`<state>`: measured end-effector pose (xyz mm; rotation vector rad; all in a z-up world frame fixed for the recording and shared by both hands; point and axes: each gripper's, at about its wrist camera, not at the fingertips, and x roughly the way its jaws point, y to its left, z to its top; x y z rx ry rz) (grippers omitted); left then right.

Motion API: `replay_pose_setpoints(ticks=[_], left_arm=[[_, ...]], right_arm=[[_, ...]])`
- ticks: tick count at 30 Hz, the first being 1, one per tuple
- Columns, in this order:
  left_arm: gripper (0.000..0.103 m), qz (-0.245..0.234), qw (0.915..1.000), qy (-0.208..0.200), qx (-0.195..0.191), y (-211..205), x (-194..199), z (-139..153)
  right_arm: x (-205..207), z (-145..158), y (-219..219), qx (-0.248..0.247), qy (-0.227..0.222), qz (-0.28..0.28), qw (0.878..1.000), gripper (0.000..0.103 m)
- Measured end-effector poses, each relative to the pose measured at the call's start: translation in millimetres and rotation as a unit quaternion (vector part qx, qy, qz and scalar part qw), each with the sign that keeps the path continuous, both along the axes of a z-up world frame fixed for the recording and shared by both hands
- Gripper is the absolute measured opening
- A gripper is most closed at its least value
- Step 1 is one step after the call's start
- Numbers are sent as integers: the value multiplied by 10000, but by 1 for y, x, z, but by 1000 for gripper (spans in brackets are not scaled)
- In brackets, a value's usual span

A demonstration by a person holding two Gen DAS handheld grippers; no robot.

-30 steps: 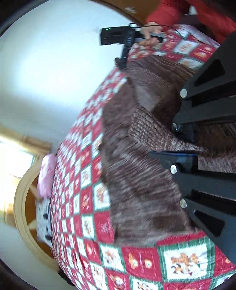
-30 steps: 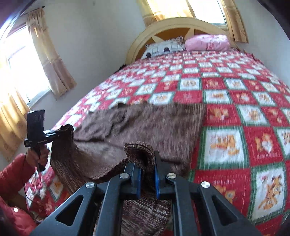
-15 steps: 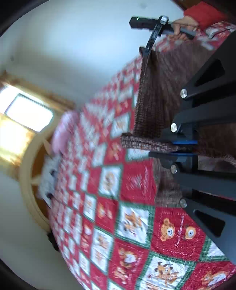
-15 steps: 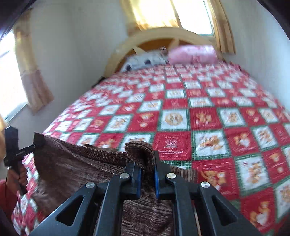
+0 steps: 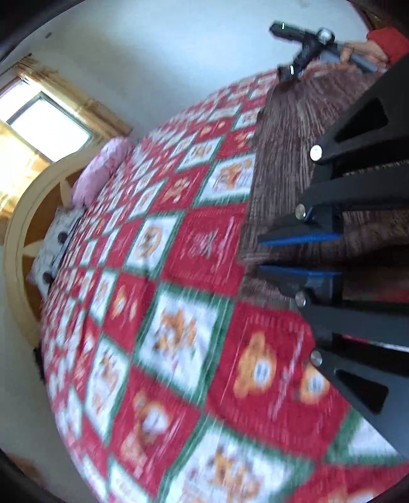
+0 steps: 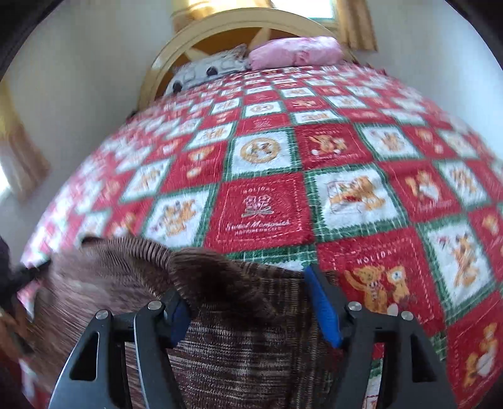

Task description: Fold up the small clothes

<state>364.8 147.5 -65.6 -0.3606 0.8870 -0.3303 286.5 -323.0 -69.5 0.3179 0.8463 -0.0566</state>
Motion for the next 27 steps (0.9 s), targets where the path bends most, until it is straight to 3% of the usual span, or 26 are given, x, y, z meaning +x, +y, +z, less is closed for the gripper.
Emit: replay_pose_setpoints(ticks=[1,3,4,6,9,12,19,22,27], left_arm=[[23,35,9999,-99,91,5,-6,9],[49,71,9993,-229,297,15,-18,20],[54,109,9984,-313,467,19,-30,28],[65,78,9973,-461,567,22,-49,34],[68,-13,9971,-498,571,16,-72,34],[68,-165,9970,-539,530,-2,-94,25],[68,-47,9938,-333,1062,-30,-125,-5],[75,-14,9920,-535,1141,-28,-141,-4],[78,87,9977,-375,556,-14,-150,-14]], right_arm=[[-7,7,-8,115,-193,-206,9995,67],[-33,29,-20,87,-774,-750,9941,67],[-46,40,-22,-29,-977,-922,9909,67],[-65,55,-14,-353,-996,-955,9898,65],[-85,63,7,-588,-1015,-610,9912,50],[-98,55,29,-469,-812,-289,9952,50],[-124,7,84,-430,-77,343,9985,50],[-146,13,96,-924,-305,445,9943,50],[-176,36,76,-677,-845,236,9938,51]])
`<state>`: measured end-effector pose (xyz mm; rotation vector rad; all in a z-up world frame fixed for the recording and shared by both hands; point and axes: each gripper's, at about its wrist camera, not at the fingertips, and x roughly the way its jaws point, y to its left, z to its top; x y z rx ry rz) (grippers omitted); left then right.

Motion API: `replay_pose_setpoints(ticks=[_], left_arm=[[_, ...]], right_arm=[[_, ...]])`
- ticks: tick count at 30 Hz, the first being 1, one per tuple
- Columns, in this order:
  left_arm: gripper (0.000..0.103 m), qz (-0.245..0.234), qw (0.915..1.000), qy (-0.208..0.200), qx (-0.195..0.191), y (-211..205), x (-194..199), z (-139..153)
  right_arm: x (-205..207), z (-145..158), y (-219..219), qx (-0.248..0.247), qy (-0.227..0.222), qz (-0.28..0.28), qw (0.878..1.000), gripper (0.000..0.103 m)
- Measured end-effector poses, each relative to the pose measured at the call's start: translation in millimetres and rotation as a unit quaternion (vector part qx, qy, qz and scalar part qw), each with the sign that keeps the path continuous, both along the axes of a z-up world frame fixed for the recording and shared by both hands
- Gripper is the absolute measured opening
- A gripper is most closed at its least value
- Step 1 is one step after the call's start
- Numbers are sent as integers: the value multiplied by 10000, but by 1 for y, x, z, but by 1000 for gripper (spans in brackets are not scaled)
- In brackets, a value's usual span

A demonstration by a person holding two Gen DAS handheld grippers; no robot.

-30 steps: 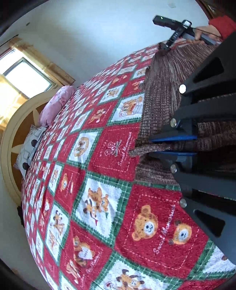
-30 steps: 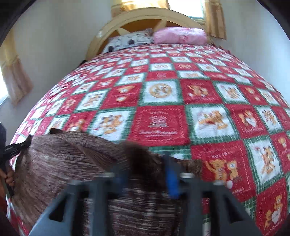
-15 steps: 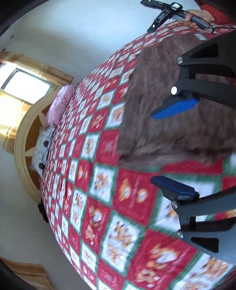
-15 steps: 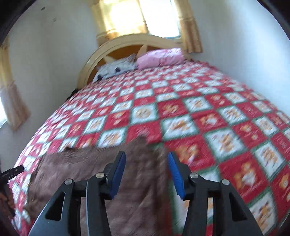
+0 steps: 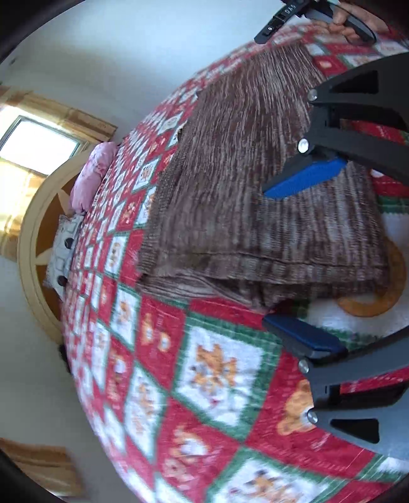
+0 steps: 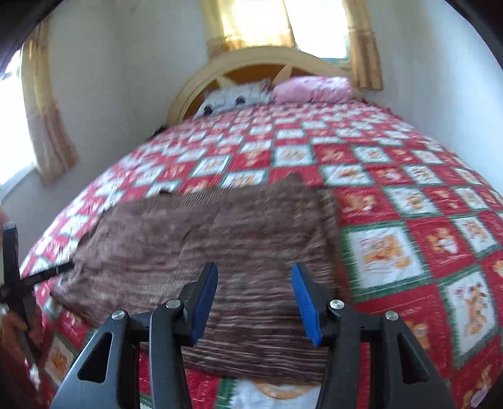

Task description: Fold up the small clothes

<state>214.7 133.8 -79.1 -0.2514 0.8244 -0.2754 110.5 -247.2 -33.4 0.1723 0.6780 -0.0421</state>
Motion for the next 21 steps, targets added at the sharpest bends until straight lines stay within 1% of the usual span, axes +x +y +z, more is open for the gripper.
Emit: replay_pose_setpoints(ticks=[2,5,7,8,10,12,13,14,15,17,20,21], left_arm=[[78,90,9995,-70,-307,9,-3,0],[78,104,9981,-69,-600,16,-4,-3],[78,103,9976,-71,-685,17,-4,-4],[78,104,9974,-77,-706,18,-4,-4],[78,105,9974,-78,-709,17,-5,-4],[78,102,9974,-76,-705,18,-4,-5],[79,98,9974,-73,-706,18,-4,-5],[80,91,9975,-70,-700,18,-4,-5],[81,76,9975,-69,-698,17,-4,-4],[81,72,9980,-71,-619,15,-5,-4],[83,56,9992,-42,-390,8,-4,-3],[83,55,9996,-34,-263,5,-4,-3]], right_arm=[[-3,4,-12,61,-86,-119,9999,53],[2,0,-28,302,86,-184,9993,53],[5,-8,-31,383,225,-102,9990,53],[8,-13,-30,348,347,-40,9988,53],[12,-21,-25,175,535,-83,9984,53],[8,-23,-20,33,473,-11,9989,53],[7,-23,-18,-27,447,27,9990,50],[6,-22,-13,-83,443,117,9989,33],[6,-24,-11,-129,504,165,9985,17],[4,-25,-6,-264,562,177,9979,17],[-1,-29,-4,-163,611,245,9977,17],[-1,-31,-5,-112,653,229,9975,17]])
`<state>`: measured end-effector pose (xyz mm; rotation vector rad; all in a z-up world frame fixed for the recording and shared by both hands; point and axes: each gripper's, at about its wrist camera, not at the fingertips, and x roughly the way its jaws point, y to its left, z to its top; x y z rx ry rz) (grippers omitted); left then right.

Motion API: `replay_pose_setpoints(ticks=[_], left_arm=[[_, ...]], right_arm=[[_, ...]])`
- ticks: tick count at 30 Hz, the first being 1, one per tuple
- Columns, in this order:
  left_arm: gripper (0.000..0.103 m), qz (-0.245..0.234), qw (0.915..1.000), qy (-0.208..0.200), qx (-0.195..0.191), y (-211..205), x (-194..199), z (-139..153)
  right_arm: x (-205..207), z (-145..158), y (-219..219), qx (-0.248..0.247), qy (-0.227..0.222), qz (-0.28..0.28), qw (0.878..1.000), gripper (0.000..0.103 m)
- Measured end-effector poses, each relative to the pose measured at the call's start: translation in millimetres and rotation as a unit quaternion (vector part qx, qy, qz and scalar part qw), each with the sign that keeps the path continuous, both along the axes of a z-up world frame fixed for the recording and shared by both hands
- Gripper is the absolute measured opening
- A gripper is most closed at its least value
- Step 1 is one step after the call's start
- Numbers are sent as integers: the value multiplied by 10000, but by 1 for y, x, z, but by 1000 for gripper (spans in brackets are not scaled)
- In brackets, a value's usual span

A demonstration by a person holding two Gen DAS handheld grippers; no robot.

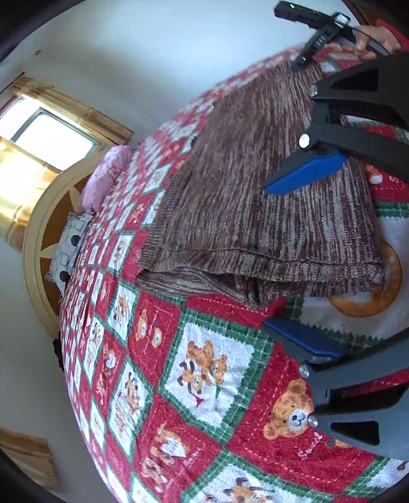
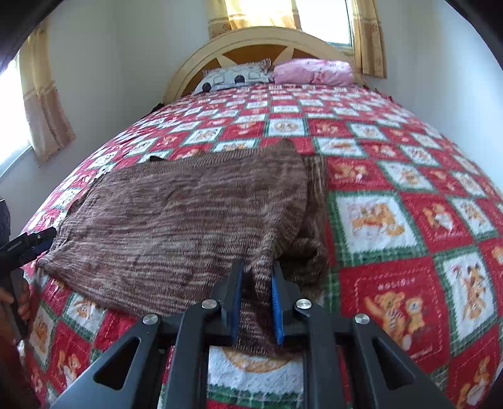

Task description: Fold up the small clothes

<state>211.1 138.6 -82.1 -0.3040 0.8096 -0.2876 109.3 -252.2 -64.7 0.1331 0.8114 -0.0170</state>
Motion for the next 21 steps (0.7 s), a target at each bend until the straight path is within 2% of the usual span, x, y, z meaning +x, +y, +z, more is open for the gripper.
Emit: replay_pose_setpoints(ticks=[7,8,9,15,18,21], left_arm=[[83,30,9943,42,1069,-27,1,0],[83,32,9934,44,1142,-28,1,0],[83,37,9928,45,1200,-28,0,-1],[83,44,9916,42,1295,-30,-2,-1],[83,47,9905,39,1377,-31,-2,-1],[83,49,9896,36,1434,-33,-3,-1]], right_arm=[[3,-1,-6,266,95,-13,9996,17],[2,0,-6,271,95,13,9996,13],[0,3,-6,280,90,52,9996,6],[-23,16,-13,428,-21,45,9991,6],[-27,6,-18,348,160,-76,9992,6],[-26,-3,-27,612,198,-199,9977,6]])
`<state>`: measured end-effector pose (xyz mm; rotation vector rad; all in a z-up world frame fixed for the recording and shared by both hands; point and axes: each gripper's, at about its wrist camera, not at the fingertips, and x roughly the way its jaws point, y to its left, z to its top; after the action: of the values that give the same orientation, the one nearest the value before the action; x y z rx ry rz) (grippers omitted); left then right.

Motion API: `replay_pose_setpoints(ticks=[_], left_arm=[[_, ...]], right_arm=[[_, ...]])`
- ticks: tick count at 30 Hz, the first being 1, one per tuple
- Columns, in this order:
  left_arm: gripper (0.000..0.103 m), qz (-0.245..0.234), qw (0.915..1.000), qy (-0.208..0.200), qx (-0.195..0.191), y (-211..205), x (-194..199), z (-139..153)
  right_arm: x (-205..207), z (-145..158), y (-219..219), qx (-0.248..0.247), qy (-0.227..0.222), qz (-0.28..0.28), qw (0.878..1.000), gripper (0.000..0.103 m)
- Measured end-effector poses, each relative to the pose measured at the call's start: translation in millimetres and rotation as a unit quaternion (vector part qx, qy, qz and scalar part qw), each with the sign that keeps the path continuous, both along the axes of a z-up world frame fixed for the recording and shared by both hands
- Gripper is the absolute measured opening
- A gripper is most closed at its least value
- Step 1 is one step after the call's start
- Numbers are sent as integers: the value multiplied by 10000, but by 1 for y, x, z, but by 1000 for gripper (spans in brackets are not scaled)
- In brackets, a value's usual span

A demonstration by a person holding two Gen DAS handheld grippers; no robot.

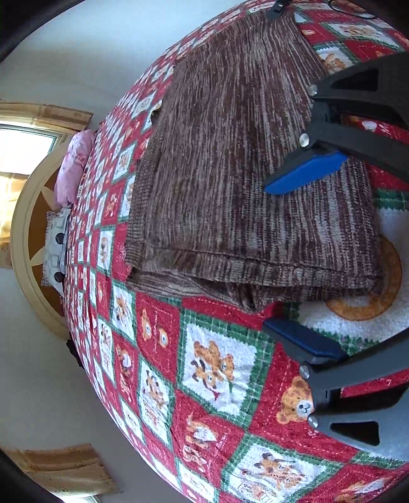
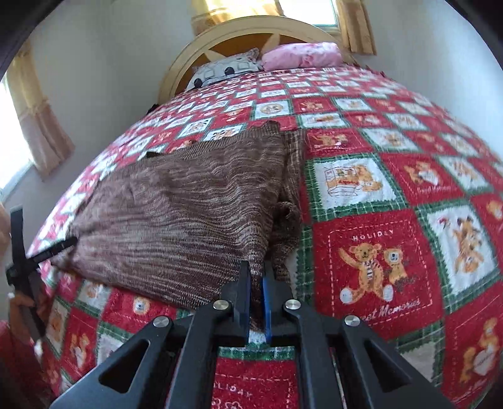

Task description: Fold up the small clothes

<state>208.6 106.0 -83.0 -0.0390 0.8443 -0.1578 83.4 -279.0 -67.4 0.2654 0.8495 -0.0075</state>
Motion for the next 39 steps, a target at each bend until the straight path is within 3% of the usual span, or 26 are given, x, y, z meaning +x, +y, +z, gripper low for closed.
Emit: replay_pose_setpoints(ticks=[5,10,16,21,26,31,37,39], left_arm=[[85,33,9999,-6,131,-3,-1,0],[91,139,9995,-14,287,-5,-1,0],[97,258,9986,-10,451,-6,-1,0],[102,325,9983,26,484,-5,0,-1],[103,272,9995,68,-164,12,1,3],[103,519,9941,-58,-956,32,13,17],[103,610,9907,386,-1155,26,51,4],[103,644,9919,242,-1071,20,51,4]], right_arm=[[3,1,0,4,-42,-40,10000,7],[-17,11,-17,490,-363,-472,9970,8],[-32,36,-27,142,-741,-1137,9906,9],[-18,42,0,-145,-709,-772,9944,9],[12,33,48,-180,-489,-38,9986,9],[52,26,100,-336,-285,640,9970,9],[108,24,134,102,-263,767,9967,9],[126,23,141,184,-316,603,9975,9]])
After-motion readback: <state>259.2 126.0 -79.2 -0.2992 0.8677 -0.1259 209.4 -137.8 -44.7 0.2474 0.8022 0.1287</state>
